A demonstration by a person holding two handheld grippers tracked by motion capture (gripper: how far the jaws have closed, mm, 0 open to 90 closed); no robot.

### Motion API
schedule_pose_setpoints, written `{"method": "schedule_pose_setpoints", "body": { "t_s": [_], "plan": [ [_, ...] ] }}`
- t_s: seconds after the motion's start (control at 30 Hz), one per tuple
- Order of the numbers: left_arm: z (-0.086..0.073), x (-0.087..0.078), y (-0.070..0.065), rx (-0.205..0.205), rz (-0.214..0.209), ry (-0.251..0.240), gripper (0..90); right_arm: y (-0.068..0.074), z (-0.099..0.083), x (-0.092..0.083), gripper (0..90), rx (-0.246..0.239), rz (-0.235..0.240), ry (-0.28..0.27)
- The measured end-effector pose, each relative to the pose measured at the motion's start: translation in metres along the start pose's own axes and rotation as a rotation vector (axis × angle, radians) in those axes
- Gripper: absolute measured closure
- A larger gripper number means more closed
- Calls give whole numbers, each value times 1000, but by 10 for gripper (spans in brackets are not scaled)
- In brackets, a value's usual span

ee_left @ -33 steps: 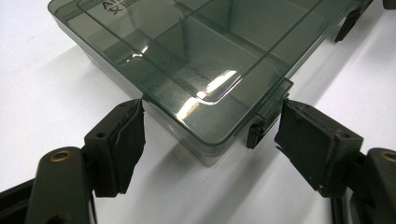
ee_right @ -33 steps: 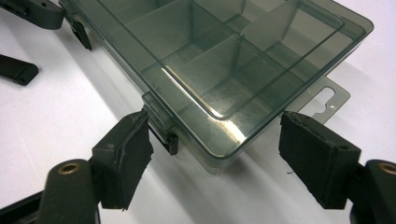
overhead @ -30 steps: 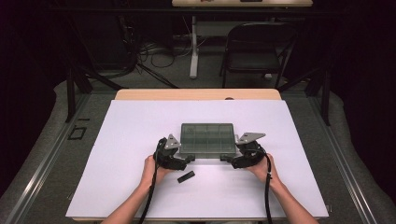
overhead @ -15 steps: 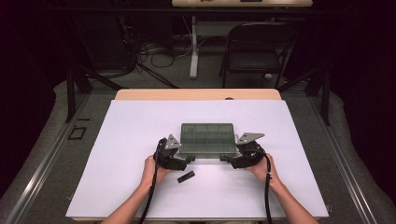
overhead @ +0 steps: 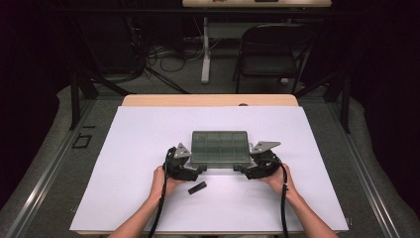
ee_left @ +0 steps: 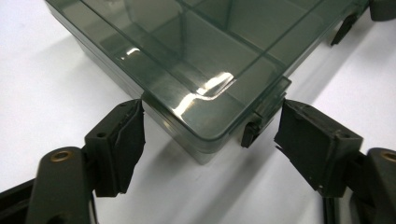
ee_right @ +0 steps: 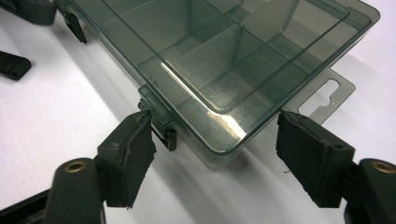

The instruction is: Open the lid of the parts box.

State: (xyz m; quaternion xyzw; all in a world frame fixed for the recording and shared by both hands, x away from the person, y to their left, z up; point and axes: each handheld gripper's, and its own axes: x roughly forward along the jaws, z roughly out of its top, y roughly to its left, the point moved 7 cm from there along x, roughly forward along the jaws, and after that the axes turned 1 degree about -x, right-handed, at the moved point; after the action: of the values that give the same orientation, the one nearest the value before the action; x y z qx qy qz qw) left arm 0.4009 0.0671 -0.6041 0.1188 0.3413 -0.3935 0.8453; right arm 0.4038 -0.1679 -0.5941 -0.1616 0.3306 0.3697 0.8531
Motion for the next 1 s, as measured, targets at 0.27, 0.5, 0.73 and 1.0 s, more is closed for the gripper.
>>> {"method": "schedule_pose_setpoints", "body": {
  "t_s": [0.27, 0.5, 0.73, 1.0],
  "plan": [
    [0, -1, -1, 14, 35, -1, 248, 0, 0, -1, 286, 1, -7, -6],
    [-1, -1, -2, 19, 51, -4, 248, 0, 0, -2, 288, -5, -6, -6],
    [3, -6, -4, 46, 66, -25, 234, 0, 0, -2, 292, -3, -6, -6],
    [3, -7, -2, 49, 74, -29, 271, 0, 0, -2, 295, 0, -6, -7]
  ]
}}
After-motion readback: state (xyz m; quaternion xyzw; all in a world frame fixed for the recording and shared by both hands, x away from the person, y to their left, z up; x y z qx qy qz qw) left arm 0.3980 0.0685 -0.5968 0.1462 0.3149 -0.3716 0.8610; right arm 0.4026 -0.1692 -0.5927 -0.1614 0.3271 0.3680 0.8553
